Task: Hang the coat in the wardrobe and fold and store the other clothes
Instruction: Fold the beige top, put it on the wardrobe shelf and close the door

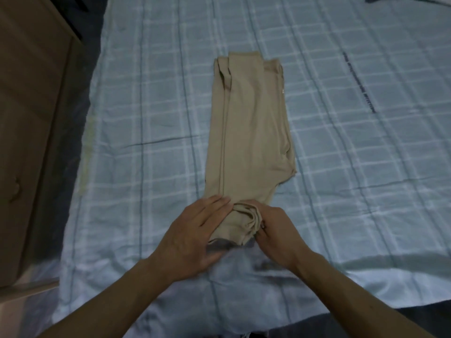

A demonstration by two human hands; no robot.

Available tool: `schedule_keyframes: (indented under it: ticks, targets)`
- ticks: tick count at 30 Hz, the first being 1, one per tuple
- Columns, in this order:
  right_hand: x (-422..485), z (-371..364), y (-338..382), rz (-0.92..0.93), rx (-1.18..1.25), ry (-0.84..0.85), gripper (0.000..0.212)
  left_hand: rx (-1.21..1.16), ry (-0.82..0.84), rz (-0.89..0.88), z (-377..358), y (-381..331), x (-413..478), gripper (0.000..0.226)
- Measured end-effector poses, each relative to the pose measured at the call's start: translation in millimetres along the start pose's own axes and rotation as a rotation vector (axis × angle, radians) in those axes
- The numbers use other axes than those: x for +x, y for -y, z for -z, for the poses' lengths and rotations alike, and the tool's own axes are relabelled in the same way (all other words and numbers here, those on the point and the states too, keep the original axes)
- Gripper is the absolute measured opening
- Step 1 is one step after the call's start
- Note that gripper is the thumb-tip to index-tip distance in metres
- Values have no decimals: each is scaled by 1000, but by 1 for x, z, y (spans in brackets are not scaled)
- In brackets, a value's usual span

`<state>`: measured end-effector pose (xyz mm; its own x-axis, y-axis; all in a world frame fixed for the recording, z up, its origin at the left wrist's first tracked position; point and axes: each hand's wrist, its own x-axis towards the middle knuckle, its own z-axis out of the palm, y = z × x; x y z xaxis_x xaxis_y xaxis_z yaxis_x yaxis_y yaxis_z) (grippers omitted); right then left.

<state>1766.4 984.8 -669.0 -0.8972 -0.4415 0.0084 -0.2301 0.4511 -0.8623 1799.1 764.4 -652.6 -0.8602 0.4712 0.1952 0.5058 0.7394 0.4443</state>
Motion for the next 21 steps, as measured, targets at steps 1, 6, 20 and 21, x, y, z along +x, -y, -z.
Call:
schedule_keyframes:
  ticks: [1,6,20,21]
  targets:
    - [7,7,5,10,2,-14,32,5,-39,21,0,-1,4,69]
    - [45,40,27,16,48,-68,22,-237,-174,267,15,-6,45,46]
    - [168,112,39,-68,19,-357,19,-428,-426,391,57,32,199,20]
    - [181,116,36,-72,1,-369,20,-421,-429,391,59,39,211,20]
